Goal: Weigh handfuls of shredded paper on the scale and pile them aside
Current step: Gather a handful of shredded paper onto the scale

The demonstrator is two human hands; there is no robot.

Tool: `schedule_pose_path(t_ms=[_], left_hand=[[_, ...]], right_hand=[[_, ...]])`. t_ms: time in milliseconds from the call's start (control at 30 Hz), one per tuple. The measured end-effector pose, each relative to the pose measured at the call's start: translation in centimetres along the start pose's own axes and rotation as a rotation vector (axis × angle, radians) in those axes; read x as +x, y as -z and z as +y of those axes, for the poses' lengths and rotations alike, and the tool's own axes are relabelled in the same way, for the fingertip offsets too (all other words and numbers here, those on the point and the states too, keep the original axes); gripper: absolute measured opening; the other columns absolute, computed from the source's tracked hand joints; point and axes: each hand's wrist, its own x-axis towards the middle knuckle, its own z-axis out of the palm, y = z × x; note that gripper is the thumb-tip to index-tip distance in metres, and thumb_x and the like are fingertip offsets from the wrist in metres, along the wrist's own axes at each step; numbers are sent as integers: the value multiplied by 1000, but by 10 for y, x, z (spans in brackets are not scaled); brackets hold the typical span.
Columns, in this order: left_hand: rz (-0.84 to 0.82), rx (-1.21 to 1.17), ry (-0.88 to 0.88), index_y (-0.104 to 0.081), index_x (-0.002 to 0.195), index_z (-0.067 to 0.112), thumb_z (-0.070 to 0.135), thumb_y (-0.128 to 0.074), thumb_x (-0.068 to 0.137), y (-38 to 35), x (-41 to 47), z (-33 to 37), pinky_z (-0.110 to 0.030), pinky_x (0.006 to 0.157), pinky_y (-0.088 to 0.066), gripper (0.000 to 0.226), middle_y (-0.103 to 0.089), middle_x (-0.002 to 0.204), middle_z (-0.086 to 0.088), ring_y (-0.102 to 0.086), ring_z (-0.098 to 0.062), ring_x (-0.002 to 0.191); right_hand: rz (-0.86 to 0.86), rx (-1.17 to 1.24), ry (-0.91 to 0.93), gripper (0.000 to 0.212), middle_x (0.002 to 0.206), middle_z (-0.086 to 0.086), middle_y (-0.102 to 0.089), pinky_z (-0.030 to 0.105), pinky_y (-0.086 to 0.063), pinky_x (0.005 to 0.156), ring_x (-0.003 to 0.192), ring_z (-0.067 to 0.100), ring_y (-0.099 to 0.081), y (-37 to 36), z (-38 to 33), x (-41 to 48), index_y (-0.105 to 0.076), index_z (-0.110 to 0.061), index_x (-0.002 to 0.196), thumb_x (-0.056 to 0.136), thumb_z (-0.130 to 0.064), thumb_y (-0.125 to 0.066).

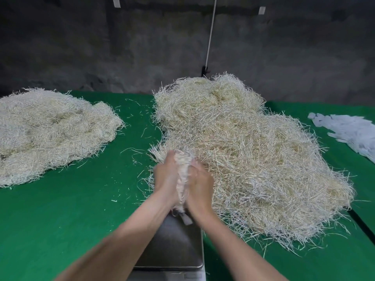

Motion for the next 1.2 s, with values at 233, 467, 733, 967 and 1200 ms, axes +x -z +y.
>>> schedule_pose_path(t_ms=[233,467,733,967,1200], left_hand=[[-49,37,146,-50,131,3,38,-55,93,0,-6,-15,-55,98,-43,51,-55,126,-22,-55,-38,115],[-114,328,-208,-51,112,21,30,-53,95,15,10,-3,-41,101,-41,19,-50,129,-1,-49,-16,114],[-59,297,-366,-39,140,12,73,-31,80,19,9,8,-46,100,-42,86,-48,130,-18,-50,-27,118],[-165,-212,144,-39,143,14,73,-57,69,20,-8,-19,-48,100,-45,96,-49,140,-12,-51,-29,124],[213,104,-360,-46,64,17,38,-60,91,37,10,-22,-28,56,-35,36,-45,59,6,-41,-18,63]], right_hand=[[-109,-15,-127,22,75,-4,-48,15,-34,56,64,9,-44,14,17,13,-46,-17,80,98,-6,-40],[-226,921,-523,54,111,-1,-61,47,-51,82,103,20,-60,36,7,32,-39,-31,136,84,-41,-52],[-37,416,-404,27,50,-11,-35,14,-38,44,39,2,-33,3,-7,18,-53,-23,99,92,-50,-49],[31,360,-405,66,134,13,-48,23,-25,101,122,19,-43,-23,-11,9,-37,0,140,97,-50,-39],[-103,79,-190,26,107,2,-61,42,-47,90,97,18,-59,1,4,-12,-59,-25,96,93,-49,-48]])
